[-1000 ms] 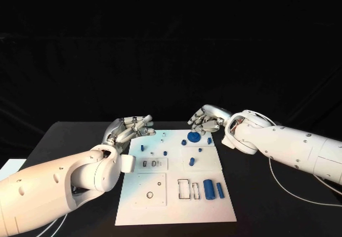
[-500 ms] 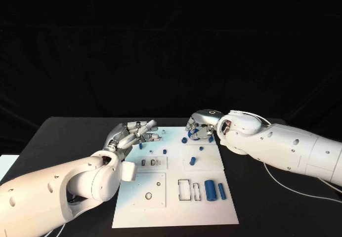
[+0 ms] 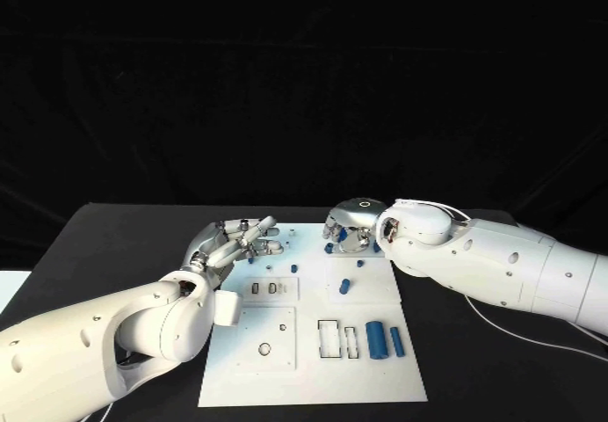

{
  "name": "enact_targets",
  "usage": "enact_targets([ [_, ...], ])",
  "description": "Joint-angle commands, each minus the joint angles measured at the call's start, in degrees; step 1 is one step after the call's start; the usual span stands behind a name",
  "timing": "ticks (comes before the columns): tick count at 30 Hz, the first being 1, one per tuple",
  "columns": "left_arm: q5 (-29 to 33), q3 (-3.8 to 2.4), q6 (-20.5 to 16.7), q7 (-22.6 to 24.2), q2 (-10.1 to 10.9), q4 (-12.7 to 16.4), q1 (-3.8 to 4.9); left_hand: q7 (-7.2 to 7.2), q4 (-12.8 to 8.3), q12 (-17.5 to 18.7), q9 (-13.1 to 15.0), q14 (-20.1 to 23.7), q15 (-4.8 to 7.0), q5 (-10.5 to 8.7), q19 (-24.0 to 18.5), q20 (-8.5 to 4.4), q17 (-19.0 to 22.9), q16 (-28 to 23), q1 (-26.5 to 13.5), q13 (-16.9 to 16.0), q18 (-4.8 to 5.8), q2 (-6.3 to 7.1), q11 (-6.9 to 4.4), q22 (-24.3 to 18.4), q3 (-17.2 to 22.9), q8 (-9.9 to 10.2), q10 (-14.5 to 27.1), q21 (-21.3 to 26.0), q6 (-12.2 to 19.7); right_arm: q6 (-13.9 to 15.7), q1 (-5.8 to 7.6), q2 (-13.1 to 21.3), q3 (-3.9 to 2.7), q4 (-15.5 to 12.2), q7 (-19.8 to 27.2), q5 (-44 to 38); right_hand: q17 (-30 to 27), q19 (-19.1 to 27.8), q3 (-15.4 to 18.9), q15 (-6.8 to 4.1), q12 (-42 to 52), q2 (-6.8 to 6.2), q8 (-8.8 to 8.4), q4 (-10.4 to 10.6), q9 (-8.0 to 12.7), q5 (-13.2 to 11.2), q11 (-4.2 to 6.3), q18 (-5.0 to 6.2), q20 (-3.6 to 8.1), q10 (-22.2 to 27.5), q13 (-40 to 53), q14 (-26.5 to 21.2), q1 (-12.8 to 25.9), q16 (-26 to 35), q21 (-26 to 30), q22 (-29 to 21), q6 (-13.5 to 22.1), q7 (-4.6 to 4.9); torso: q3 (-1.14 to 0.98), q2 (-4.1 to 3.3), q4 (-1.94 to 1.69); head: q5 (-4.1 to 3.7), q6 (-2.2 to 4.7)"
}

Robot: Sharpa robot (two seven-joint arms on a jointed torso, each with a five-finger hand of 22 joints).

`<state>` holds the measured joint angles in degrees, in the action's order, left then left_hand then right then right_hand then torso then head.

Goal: Assemble the parts on the task board

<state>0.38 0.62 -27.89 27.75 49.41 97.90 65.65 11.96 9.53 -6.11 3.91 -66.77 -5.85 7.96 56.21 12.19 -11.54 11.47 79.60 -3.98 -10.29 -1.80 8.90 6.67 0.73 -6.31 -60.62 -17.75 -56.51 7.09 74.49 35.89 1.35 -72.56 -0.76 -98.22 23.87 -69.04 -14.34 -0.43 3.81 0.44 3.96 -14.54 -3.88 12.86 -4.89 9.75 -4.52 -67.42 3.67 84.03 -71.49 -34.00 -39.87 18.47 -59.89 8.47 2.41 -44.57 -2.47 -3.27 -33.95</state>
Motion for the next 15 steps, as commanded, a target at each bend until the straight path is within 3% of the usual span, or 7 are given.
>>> enact_targets([
  [1, 0.38, -0.06, 1.39, -0.09, -0.1, 0.24, 0.09, 0.45, -0.28, 0.46, -0.06, 0.41, -0.23, 0.29, 0.03, 0.11, -0.1, -0.41, 0.42, 0.08, -0.12, 0.21, 0.3, -0.1, -0.21, 0.41, 0.01, 0.41, 0.24, -0.77, 0.03, -0.56, -0.02, 0.9, -0.32, -2.18, 0.38, 0.51, -0.57, 0.03, -0.24, 0.19, -0.19, 0.09, 0.03, -0.29, 0.05, 0.66, 0.01, 0.47, -0.04, 0.96, 0.5, -0.49, -0.53, 0.19, -0.46, -0.06, 0.01, -0.35, -0.08, -0.53, -0.14],
  [9, 0.75, -0.06, 1.49, -0.34, -0.1, -0.02, 0.09, 0.54, -0.27, 0.58, -0.06, 0.5, -0.29, 0.29, -0.03, 0.16, -0.18, -0.53, 0.37, 0.09, -0.11, 0.19, 0.38, -0.16, -0.24, 0.51, 0.1, 0.5, 0.31, -1.13, 0.02, -1.26, -0.01, 1.81, -0.28, -2.53, 2.74, 0.66, -2.19, 0.0, -0.19, 0.07, -0.18, 0.68, 0.01, -0.85, 0.12, 0.7, -0.03, 0.53, -0.05, 0.94, 0.7, -3.1, -2.63, 1.39, -0.82, -0.11, -0.03, -0.69, -0.12, -0.9, -0.17],
  [15, 0.97, -0.06, 1.57, -0.38, -0.13, -0.11, 0.09, 0.56, -0.28, 0.61, -0.06, 0.4, -0.27, 0.29, 0.01, 0.16, -0.25, -0.5, 0.36, 0.08, -0.13, 0.17, 0.39, -0.17, -0.26, 0.55, 0.11, 0.5, 0.32, -2.33, 0.02, -1.57, -0.01, 2.12, -0.02, -2.84, 11.29, 0.52, -4.01, -0.18, -0.17, -0.4, -0.13, 1.46, -0.04, -0.94, 0.23, 0.69, -0.05, 0.12, -0.04, 1.47, 0.9, -11.45, -5.48, 3.02, -1.31, -0.22, -0.06, -0.86, -0.19, -0.86, -0.37],
])
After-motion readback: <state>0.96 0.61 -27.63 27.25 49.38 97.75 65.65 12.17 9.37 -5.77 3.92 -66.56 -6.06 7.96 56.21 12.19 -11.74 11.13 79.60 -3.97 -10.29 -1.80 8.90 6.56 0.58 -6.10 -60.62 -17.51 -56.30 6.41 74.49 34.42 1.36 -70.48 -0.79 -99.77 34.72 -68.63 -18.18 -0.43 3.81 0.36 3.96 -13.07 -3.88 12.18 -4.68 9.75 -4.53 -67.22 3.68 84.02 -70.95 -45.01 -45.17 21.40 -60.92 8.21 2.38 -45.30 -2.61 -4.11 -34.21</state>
